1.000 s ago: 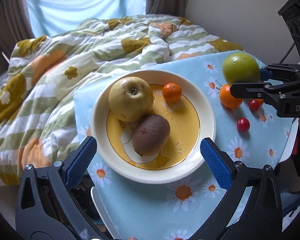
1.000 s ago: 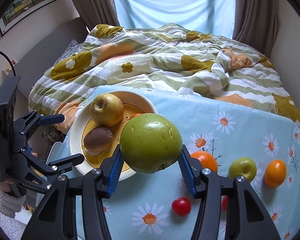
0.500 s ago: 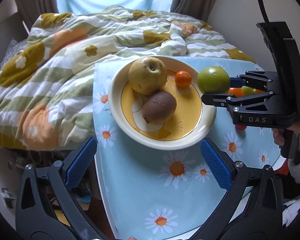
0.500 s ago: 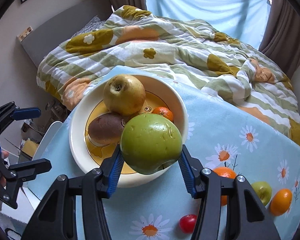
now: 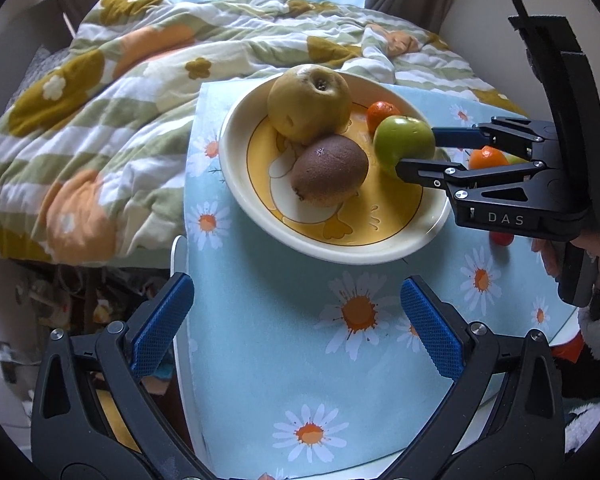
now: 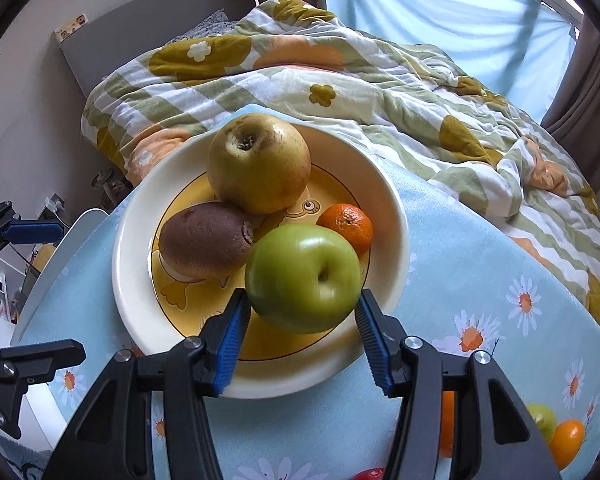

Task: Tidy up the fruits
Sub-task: 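Lower the green fruit into the bowl and open the right gripper, then withdraw both grippers from the bowl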

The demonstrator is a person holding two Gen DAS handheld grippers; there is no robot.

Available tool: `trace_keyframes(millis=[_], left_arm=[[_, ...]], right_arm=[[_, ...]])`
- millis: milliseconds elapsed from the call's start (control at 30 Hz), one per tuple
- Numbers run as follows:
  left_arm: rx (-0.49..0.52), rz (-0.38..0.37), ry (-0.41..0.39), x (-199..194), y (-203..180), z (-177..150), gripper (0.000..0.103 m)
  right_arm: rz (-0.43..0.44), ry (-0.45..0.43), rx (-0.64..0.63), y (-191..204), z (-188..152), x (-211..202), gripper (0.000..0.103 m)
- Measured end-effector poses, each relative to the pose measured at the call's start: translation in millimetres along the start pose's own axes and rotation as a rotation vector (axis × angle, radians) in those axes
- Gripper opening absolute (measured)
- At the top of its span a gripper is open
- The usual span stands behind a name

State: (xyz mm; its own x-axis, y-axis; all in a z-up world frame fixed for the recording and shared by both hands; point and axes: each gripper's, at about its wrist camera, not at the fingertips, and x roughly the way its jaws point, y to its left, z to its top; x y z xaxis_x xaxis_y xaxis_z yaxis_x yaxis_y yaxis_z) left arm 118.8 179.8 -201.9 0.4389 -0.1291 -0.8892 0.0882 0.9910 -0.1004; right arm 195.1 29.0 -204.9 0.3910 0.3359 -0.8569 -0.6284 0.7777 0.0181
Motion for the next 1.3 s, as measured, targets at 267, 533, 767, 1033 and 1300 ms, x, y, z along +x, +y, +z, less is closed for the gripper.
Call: trace_keyframes(millis=[267, 533, 767, 1033, 1300], left_arm=[[0.006, 0.01, -0.008, -11.2, -1.4, -0.8, 0.103], [0.017, 0.025, -0.056, -47.2, -6.4, 3.6, 0.103], [0.056, 0.011, -0.123, -82.2, -16.0, 14.3, 0.103], [0.123, -0.054, -0.189, -105.9, -39.3, 33.2, 0.103], [0.162, -0.077, -0.214, -103.8, -86.5, 47.9, 0.103]], right_arm=[[-0.001, -0.059, 0.035, -4.9, 0.2, -21.1, 0.1], [-0.026, -0.107, 0.065, -3.2, 3.4, -60.3, 0.1], [-0.05, -0.144, 0.138, -4.9, -3.2, -107.7, 0.1], [-0.133, -0.15, 0.299, -29.1, -30.3, -160.2, 0.1], [-0.213, -0.154, 0.382, -70.6, -73.3, -194.9, 0.1]])
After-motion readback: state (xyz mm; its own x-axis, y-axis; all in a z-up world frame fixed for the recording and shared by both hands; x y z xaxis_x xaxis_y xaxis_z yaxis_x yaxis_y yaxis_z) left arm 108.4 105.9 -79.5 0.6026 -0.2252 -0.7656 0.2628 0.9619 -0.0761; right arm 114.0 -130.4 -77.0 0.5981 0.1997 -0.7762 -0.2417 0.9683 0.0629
